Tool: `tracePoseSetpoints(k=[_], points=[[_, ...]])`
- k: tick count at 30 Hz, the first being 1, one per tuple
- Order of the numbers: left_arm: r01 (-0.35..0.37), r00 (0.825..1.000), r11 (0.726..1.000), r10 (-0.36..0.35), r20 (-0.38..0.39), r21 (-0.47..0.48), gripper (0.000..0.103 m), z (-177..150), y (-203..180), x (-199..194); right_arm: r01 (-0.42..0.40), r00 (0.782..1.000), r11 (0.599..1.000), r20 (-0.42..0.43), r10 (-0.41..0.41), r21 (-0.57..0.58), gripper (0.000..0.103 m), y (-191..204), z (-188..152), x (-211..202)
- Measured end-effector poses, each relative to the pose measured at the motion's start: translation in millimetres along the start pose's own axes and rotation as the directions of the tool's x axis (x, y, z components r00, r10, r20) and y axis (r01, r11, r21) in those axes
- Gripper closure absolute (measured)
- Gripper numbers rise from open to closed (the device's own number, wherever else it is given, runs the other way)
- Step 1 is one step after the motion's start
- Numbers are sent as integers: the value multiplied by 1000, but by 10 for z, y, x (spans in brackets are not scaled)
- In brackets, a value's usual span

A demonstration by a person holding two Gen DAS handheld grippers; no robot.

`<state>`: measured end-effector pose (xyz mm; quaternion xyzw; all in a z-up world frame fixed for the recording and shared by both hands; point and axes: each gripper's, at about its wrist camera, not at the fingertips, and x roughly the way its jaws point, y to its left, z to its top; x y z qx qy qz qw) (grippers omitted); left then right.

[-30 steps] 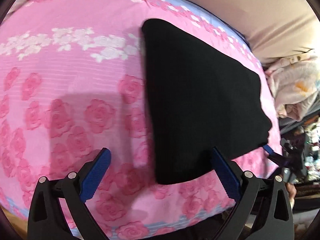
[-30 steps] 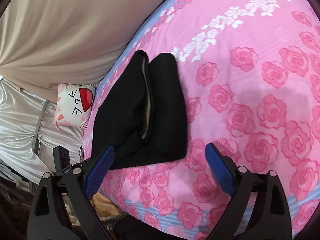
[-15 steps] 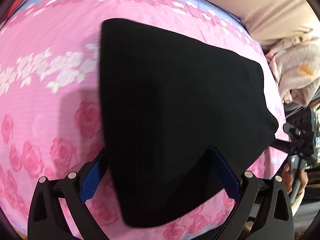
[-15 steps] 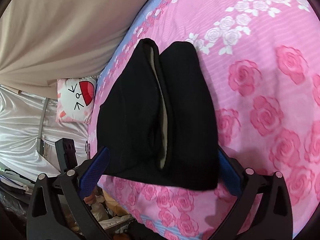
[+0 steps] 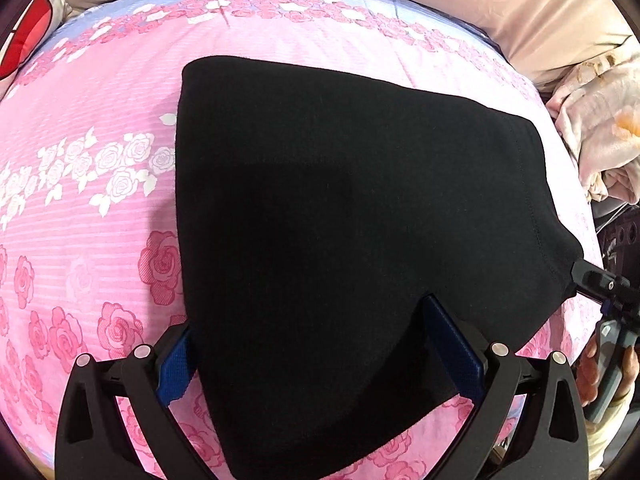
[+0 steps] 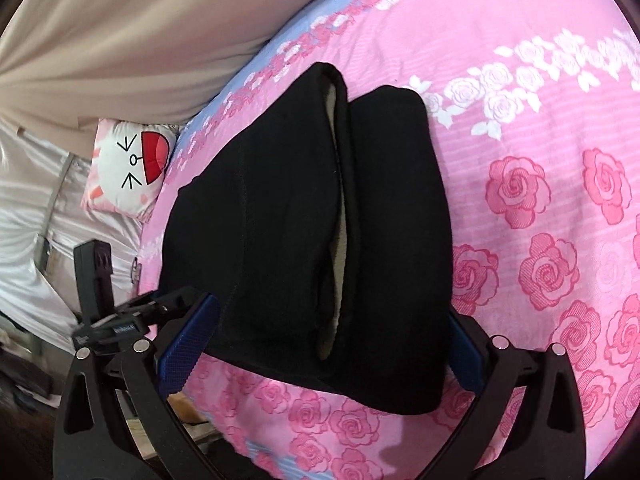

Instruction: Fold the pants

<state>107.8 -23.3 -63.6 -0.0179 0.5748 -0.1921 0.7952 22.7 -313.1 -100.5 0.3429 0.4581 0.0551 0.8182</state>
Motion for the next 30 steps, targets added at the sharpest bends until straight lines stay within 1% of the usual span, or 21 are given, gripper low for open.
tracePoseSetpoints(k=[3, 8, 9, 18, 20, 24, 28, 30], points=[[1, 1000, 1000, -1, 4, 0, 5, 1, 1, -2, -25, 999, 1000, 24, 25, 9, 5, -39, -22, -25], [1, 1000, 1000, -1, 17, 0, 5, -16, 14, -20, -62, 998, 998, 27, 61, 27, 5, -65, -5, -17], [2, 1000, 1000, -2, 22, 0, 5, -54, 66, -52, -65, 997, 997, 32, 64, 30, 5, -70, -2, -16], [4, 999, 1000, -4, 51, -6, 5, -110, 102, -71, 10, 998, 999, 55, -8, -45, 5, 66, 25, 60], [10, 998, 1000, -10, 65, -3, 5, -132, 114, -79, 13, 998, 998, 68, -9, -61, 5, 73, 21, 69], [9, 994, 1000, -8, 108, -7, 5, -194, 125, -97, -7, 993, 998, 118, 15, -67, 5, 61, -15, 70], [11, 992, 1000, -9, 128, -14, 5, -189, 113, -100, 3, 986, 999, 167, 6, -52, 5, 83, -37, 80], [19, 990, 1000, -16, 140, -16, 5, -184, 132, -104, 28, 989, 998, 148, -19, -58, 5, 123, -4, 106]])
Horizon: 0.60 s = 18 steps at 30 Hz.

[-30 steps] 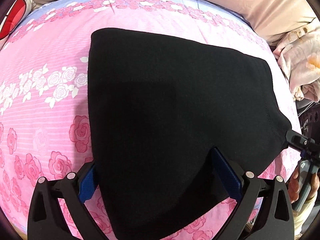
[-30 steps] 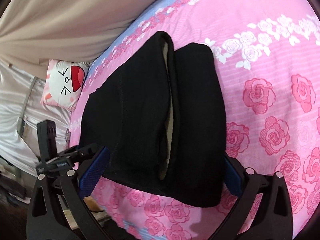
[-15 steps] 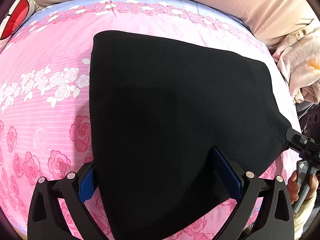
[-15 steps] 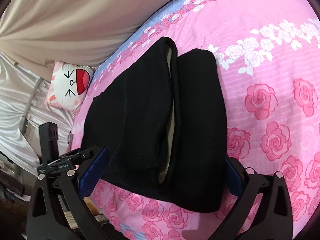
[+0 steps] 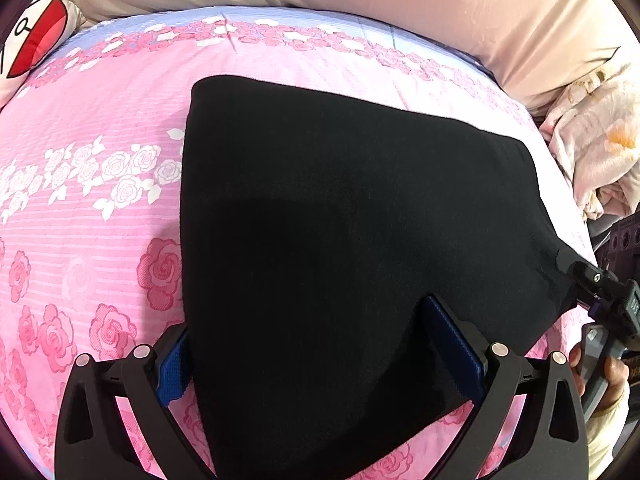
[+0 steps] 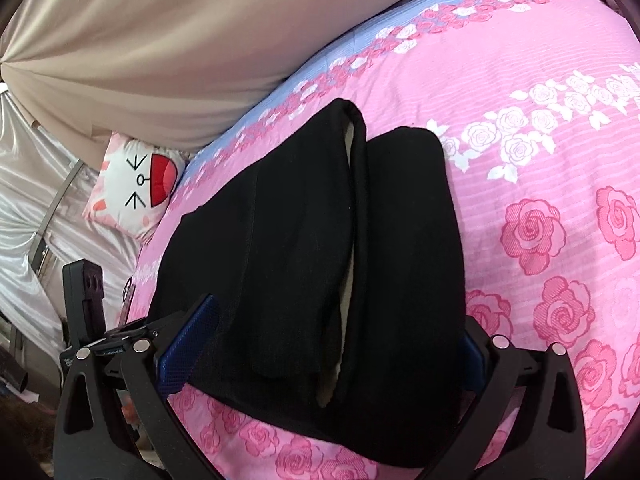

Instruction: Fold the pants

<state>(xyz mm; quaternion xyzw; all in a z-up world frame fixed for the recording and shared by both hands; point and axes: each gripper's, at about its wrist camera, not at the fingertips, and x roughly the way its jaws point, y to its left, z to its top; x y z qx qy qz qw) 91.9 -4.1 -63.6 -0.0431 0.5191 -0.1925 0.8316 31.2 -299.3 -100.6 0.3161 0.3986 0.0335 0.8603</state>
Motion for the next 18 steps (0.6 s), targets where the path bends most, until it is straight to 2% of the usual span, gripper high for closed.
tracePoseSetpoints(k=[4, 5, 6, 7, 8, 9, 10, 14, 18], points=[[10, 1000, 1000, -10, 22, -4, 5, 21, 11, -5, 4, 1000, 999, -2, -4, 48, 5, -11, 58, 19], [17, 999, 1000, -17, 28, -13, 7, 21, 29, -21, 23, 1000, 998, 7, -23, 50, 9, -3, 52, 10], [25, 999, 999, -24, 37, -21, 17, 22, 52, -50, 49, 999, 998, 12, -49, 45, 16, 2, 49, 3], [33, 998, 999, -32, 49, -27, 30, 20, 80, -91, 72, 997, 997, 15, -73, 37, 39, 0, 44, -6], [39, 997, 999, -37, 63, -27, 37, 19, 95, -137, 52, 998, 998, 19, -53, 47, 47, -30, 36, -24], [44, 996, 999, -42, 77, -24, 50, 17, 101, -192, 40, 999, 997, 23, -42, 60, 50, -63, 31, -49], [44, 996, 999, -42, 83, -14, 58, 19, 103, -226, 39, 999, 998, 27, -40, 55, 55, -60, 23, -66], [39, 994, 999, -42, 98, 34, 67, 8, 86, -335, 37, 998, 999, 58, -38, 26, 64, 37, 5, -163], [77, 990, 996, -82, 111, 42, 71, 20, 88, -523, -25, 997, 999, 73, 24, 23, 68, 151, -16, -353]])
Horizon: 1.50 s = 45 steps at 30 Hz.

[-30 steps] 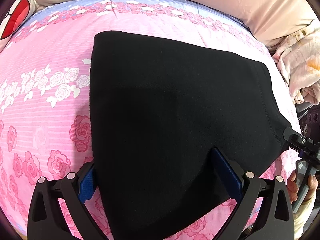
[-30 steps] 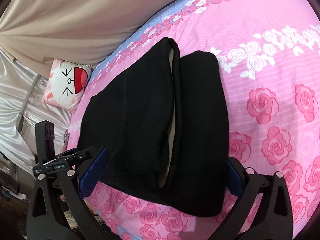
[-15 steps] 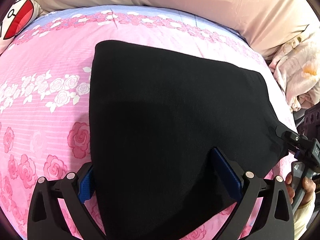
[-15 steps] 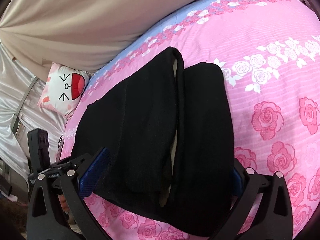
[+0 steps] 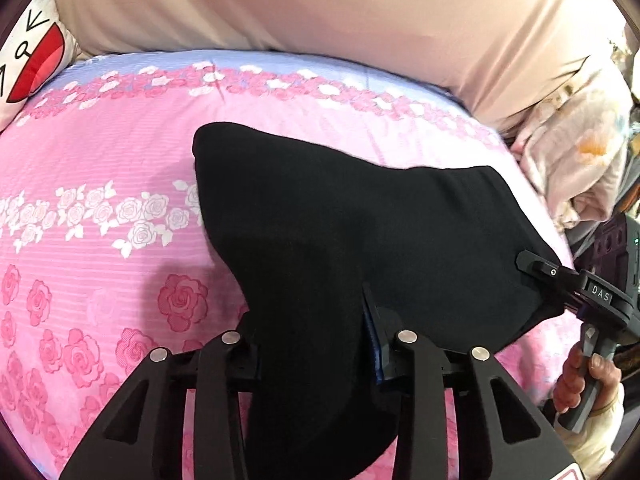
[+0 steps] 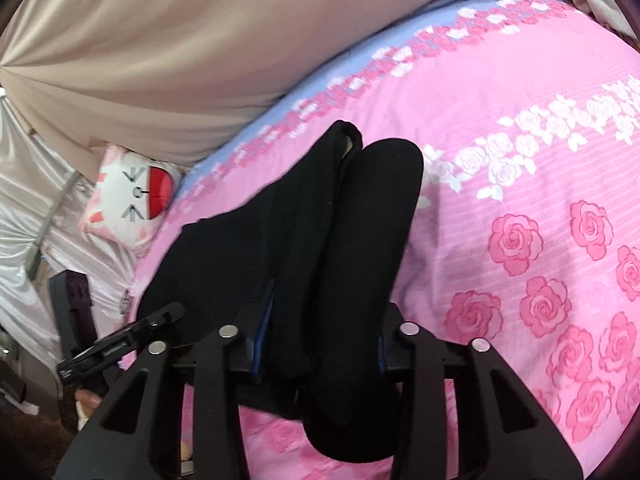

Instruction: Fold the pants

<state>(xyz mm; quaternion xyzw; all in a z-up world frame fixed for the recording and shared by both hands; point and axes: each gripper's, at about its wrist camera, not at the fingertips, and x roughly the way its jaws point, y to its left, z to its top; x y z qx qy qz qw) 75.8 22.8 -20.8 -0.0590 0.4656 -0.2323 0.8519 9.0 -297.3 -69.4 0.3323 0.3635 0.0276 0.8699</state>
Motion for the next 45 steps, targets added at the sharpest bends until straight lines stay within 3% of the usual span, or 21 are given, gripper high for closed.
tracePoseSetpoints(k=[3, 5, 6, 7, 8, 10, 12, 13, 14, 15, 17, 19, 23, 26, 29, 32, 35, 39, 42, 45], points=[[66, 997, 998, -66, -35, -20, 68, -46, 46, -121, -2, 1000, 1000, -20, 2, -2, 68, 26, -92, -100], [59, 996, 997, -62, -70, -39, 59, -94, 49, -42, -3, 998, 999, -69, 6, 37, 60, -77, -183, -16], [34, 995, 998, -38, -89, -50, 51, -128, 68, 45, 6, 996, 998, -89, 1, 68, 50, -158, -225, 45], [22, 994, 997, -30, -108, -74, 42, -145, 87, 135, 20, 994, 994, -112, -8, 104, 26, -251, -259, 104], [27, 991, 994, -41, -128, -106, 32, -181, 133, 203, -48, 996, 992, -73, 57, 116, 16, -298, -285, 96], [73, 991, 983, -91, -101, -166, 16, -220, 191, 252, -35, 996, 996, -73, 42, 88, 10, -241, -292, 129], [43, 993, 992, -55, -100, -119, 18, -220, 84, 291, 17, 998, 999, -58, -15, 33, 14, -125, -311, 195], [29, 995, 995, -38, -97, -96, 31, -219, 30, 308, 67, 996, 998, -55, -67, -3, 36, -67, -320, 227], [19, 996, 997, -26, -82, -77, 39, -217, -30, 280, 67, 996, 998, -50, -67, -11, 53, -40, -316, 221], [10, 998, 998, -13, -62, -60, 61, -202, -76, 208, 42, 998, 999, -38, -42, 5, 58, -28, -305, 182], [40, 999, 998, -41, -25, -38, 69, -156, -105, 47, 2, 1000, 1000, -2, -2, -3, 68, 50, -268, 9], [96, 995, 995, -96, 12, -9, 73, -110, -192, -200, -26, 999, 999, 20, 26, -35, 69, 186, -250, -152], [126, 985, 988, -135, 108, 89, 73, -6, -419, -763, -65, 995, 990, 72, 74, -122, 69, 539, -140, -538], [158, 965, 978, -182, 186, 136, 73, 166, -529, -1151, -84, 985, 979, 136, 110, -184, 69, 822, 21, -784], [148, 935, 967, -205, 288, 208, 72, 403, -664, -1482, -74, 964, 954, 224, 143, -291, 69, 1164, 268, -1034], [111, 890, 954, -220, 400, 278, 72, 689, -799, -1757, -53, 934, 922, 307, 181, -383, 69, 1440, 582, -1201], [67, 853, 952, -210, 477, 300, 71, 1051, -847, -1785, -42, 903, 903, 371, 218, -429, 68, 1561, 952, -1203], [46, 823, 958, -197, 533, 282, 71, 1569, -781, -1625, -46, 883, 900, 404, 239, -433, 68, 1568, 1511, -923], [26, 821, 964, -173, 544, 266, 71, 1916, -709, -1413, -45, 882, 904, 408, 236, -426, 68, 1489, 1872, -608], [23, 844, 971, -146, 517, 237, 71, 2182, -571, -1052, -48, 901, 920, 381, 209, -390, 68, 1333, 2140, -187]])
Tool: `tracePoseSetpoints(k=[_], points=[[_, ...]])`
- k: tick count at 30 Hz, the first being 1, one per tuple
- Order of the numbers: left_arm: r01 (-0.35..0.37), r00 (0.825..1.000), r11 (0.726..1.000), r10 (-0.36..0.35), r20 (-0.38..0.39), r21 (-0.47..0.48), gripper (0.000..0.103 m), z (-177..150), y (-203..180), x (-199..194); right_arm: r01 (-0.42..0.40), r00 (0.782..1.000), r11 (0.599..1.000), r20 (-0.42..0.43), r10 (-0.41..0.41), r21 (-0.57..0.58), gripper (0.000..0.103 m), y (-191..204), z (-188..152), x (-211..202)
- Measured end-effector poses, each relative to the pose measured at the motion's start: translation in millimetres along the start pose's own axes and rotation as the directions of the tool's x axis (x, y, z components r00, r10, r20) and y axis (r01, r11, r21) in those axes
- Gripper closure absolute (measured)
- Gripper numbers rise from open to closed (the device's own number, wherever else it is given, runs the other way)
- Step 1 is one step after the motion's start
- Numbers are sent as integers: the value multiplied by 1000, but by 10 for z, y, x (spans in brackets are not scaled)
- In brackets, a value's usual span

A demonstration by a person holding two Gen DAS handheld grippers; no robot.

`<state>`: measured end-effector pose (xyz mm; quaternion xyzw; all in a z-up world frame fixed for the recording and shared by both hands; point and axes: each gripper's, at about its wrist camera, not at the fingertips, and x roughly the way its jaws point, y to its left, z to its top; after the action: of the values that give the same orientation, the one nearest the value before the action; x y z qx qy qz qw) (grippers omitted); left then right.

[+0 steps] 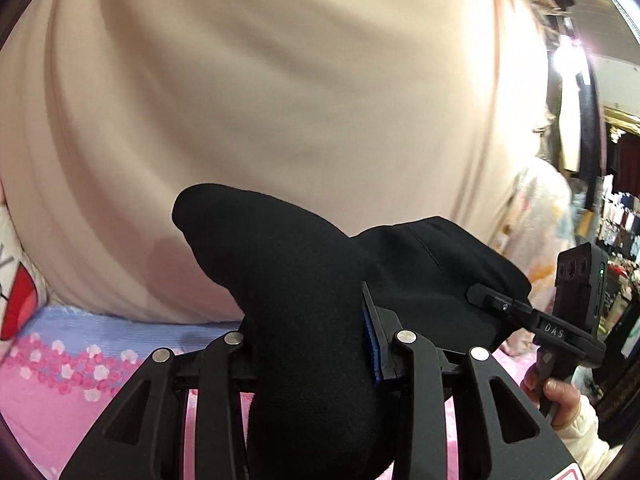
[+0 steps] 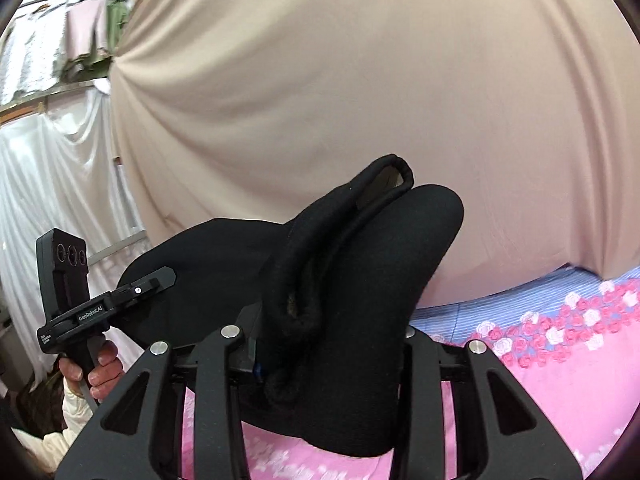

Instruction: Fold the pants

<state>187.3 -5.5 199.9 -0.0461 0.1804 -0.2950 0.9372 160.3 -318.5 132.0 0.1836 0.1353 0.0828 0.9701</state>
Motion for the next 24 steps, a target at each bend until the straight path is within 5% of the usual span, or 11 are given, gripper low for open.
tracePoseSetpoints(k=[6, 9, 12, 14, 15, 16, 17, 21, 23, 24], points=[[-40, 989, 998, 32, -147, -55, 71, -499, 523, 1030, 54, 989, 994, -144, -40, 94, 68, -724, -474, 900], [-61, 961, 992, 29, -274, -111, 70, -947, 839, 1615, 101, 968, 983, -244, -62, 151, 68, -1084, -837, 1268], [-80, 911, 980, -3, -413, -184, 67, -1423, 1106, 2010, 169, 928, 967, -361, -91, 192, 65, -1352, -1251, 1509], [-98, 890, 975, -4, -457, -199, 51, -1681, 1208, 2080, 202, 904, 944, -420, -77, 262, 46, -1525, -1453, 1521], [-119, 882, 967, -2, -472, -226, 32, -1802, 1283, 2060, 189, 904, 931, -426, -41, 313, 45, -1573, -1461, 1480], [-126, 886, 960, -5, -464, -250, 26, -1850, 1340, 2023, 186, 907, 923, -421, -30, 336, 41, -1591, -1457, 1431], [-102, 897, 954, -35, -440, -283, 26, -1870, 1387, 1968, 185, 907, 915, -421, -18, 358, 37, -1638, -1477, 1378], [-106, 890, 954, -35, -454, -281, 25, -1867, 1344, 1940, 178, 907, 910, -422, -4, 375, 37, -1627, -1465, 1339], [-120, 889, 955, -18, -458, -270, 39, -1879, 1268, 1987, 171, 902, 909, -432, 11, 381, 59, -1608, -1485, 1389], [-85, 887, 948, -69, -457, -307, 61, -1837, 1253, 2020, 176, 903, 907, -430, 7, 383, 63, -1589, -1477, 1371]])
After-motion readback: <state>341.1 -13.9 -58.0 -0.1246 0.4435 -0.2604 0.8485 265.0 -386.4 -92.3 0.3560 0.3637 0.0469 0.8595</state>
